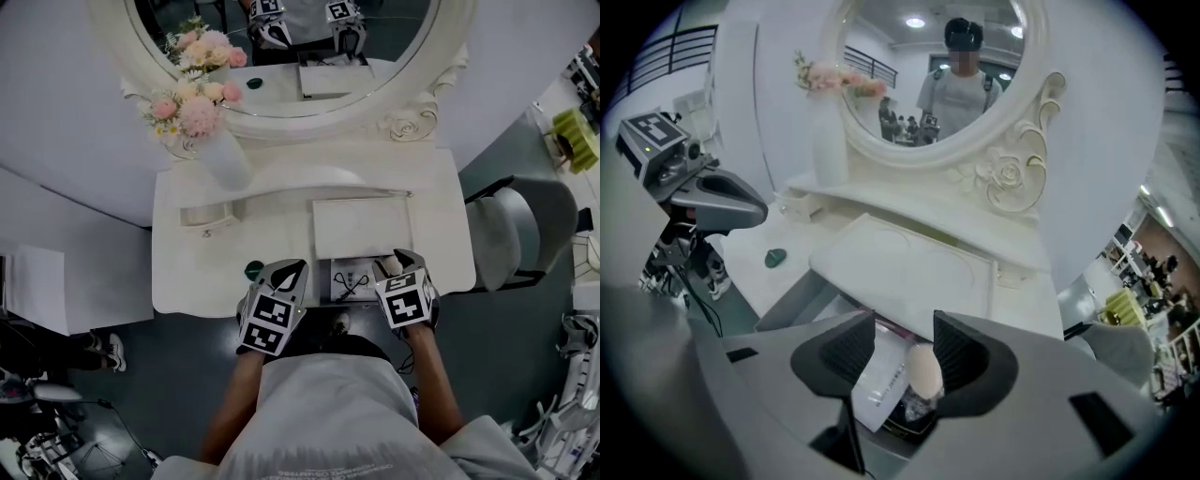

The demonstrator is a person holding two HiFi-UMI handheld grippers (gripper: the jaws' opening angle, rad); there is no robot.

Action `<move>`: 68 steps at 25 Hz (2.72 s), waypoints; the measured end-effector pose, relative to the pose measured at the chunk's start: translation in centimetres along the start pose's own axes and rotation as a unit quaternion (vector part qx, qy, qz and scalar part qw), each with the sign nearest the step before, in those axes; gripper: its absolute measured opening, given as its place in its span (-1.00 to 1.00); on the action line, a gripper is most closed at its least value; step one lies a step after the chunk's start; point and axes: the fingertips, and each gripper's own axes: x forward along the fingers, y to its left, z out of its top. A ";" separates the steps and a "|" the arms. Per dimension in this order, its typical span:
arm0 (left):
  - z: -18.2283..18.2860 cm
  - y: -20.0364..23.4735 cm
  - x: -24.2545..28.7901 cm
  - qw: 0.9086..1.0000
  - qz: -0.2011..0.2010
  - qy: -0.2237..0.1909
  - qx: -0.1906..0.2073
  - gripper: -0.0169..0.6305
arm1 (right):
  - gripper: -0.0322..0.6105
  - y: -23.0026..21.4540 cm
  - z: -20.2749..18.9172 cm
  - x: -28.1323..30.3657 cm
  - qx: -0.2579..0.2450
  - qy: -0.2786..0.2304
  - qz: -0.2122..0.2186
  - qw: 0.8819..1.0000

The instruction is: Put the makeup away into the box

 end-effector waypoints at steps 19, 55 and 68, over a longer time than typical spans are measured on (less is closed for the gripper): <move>-5.3 11.3 -9.1 0.994 0.094 -0.018 -0.058 -0.96 | -0.79 14.5 12.0 1.0 -0.143 -0.083 0.047 0.985; -16.0 18.7 -14.9 0.978 0.145 0.004 -0.149 -0.96 | -0.44 31.5 7.4 12.5 -0.308 0.082 0.217 0.923; -16.8 20.1 -15.1 0.973 0.164 0.008 -0.163 -0.96 | -0.44 33.0 6.4 13.9 -0.348 0.146 0.234 0.896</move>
